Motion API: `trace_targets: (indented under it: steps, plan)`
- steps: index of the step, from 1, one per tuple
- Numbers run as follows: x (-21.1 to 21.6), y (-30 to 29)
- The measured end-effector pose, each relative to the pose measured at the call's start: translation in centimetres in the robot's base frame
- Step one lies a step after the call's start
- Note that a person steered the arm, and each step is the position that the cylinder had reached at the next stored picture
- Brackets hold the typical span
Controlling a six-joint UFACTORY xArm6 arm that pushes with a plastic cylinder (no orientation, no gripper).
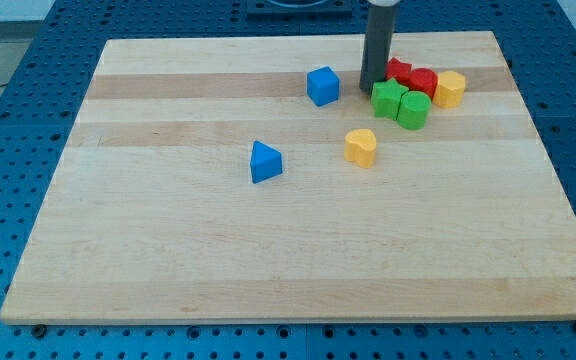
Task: Push the red star slightly upwards
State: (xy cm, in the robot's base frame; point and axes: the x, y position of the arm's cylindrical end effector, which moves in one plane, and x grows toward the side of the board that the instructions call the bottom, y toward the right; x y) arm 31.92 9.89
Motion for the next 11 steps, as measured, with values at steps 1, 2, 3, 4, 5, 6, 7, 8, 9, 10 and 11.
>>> trace_targets:
  steps: [1,2,3,4,5,6,7,8,9,10,11]
  plan:
    - [2.1,0.1]
    - [2.8,2.5]
    - [2.9,3.7]
    - [2.7,3.4]
    - [1.8,2.4]
    - [1.5,0.5]
    - [1.2,-0.3]
    - [1.0,-0.3]
    - [0.9,-0.3]
    - [0.9,-0.3]
    - [1.2,-1.4]
